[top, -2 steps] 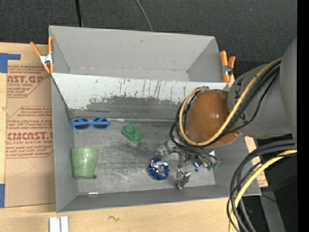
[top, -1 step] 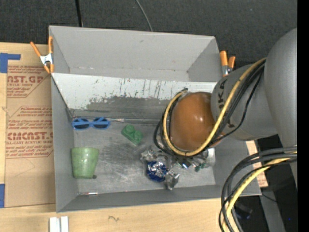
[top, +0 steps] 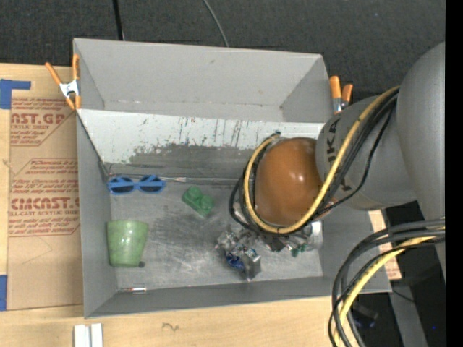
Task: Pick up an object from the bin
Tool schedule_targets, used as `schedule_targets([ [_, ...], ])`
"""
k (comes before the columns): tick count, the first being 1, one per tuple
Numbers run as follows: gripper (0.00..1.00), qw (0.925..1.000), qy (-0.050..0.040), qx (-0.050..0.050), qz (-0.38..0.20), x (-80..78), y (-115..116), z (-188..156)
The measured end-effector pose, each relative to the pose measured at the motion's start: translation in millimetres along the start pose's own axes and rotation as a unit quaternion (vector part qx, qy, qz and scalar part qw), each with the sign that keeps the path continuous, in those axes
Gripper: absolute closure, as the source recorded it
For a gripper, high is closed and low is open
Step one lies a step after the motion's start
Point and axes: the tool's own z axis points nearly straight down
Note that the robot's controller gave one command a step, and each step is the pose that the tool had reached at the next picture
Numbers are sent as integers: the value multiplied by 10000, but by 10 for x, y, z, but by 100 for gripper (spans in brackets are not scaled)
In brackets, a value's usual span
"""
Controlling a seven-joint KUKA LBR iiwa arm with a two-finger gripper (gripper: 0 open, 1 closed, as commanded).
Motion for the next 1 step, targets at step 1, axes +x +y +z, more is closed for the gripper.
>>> schedule_targets([
  [1,100,9974,43,-11,-724,26,-157,-1490],
])
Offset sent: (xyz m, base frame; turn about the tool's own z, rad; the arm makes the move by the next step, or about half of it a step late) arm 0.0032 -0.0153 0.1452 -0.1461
